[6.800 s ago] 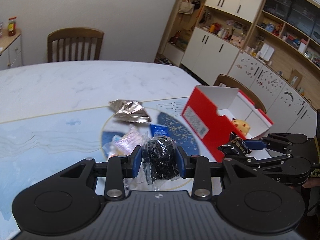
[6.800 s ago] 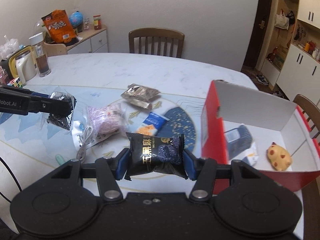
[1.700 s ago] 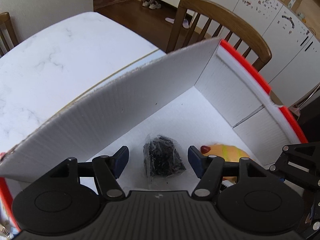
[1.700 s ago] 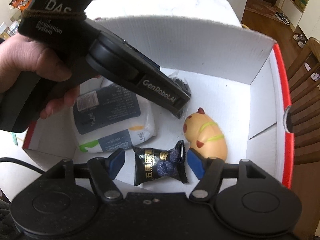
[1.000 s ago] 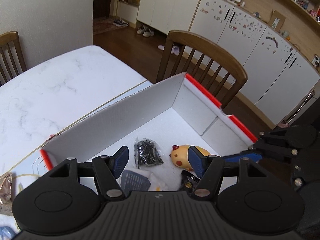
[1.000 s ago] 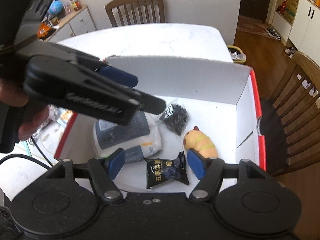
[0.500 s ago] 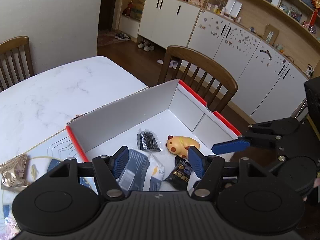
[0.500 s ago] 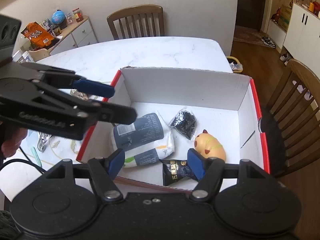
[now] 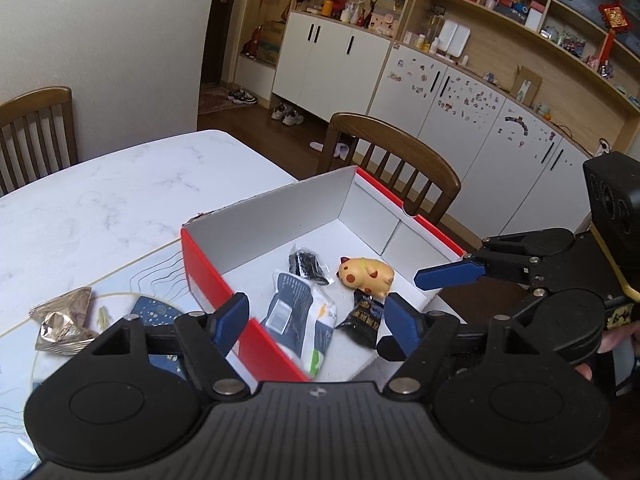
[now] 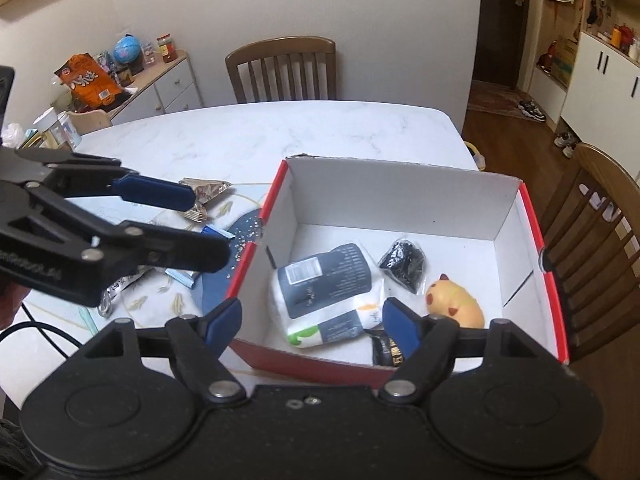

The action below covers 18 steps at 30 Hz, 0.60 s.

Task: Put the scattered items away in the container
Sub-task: 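Withdraw both tools from the box toward the items on the table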

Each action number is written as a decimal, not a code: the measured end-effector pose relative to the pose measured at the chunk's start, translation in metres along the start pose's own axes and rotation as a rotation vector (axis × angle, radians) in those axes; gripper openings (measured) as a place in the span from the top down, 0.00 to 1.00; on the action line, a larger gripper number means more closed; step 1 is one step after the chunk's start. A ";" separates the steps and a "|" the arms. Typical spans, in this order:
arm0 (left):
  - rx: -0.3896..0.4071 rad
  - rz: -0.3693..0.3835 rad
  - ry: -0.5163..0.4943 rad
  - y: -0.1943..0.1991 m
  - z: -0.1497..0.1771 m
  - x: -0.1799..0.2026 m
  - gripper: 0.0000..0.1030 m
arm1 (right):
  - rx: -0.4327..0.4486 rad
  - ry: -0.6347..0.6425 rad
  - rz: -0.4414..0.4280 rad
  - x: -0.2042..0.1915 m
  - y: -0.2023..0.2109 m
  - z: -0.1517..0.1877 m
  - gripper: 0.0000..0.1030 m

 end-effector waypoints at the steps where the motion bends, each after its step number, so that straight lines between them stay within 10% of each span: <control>1: 0.000 0.000 -0.004 0.004 0.002 -0.001 0.26 | 0.000 -0.006 0.004 -0.003 0.001 0.001 0.25; 18: 0.037 -0.019 0.008 0.074 0.053 -0.048 0.25 | 0.055 -0.060 0.047 -0.062 0.013 0.001 0.25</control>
Point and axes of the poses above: each gripper's, at about its wrist camera, not at the fingertips, and y roughly against the way its jaws point, x to its right, z to its underside, the point moved 7 cm from there along -y, roughly the way its jaws point, and after that the axes turned 11 degrees about z, right-handed, at the moved point
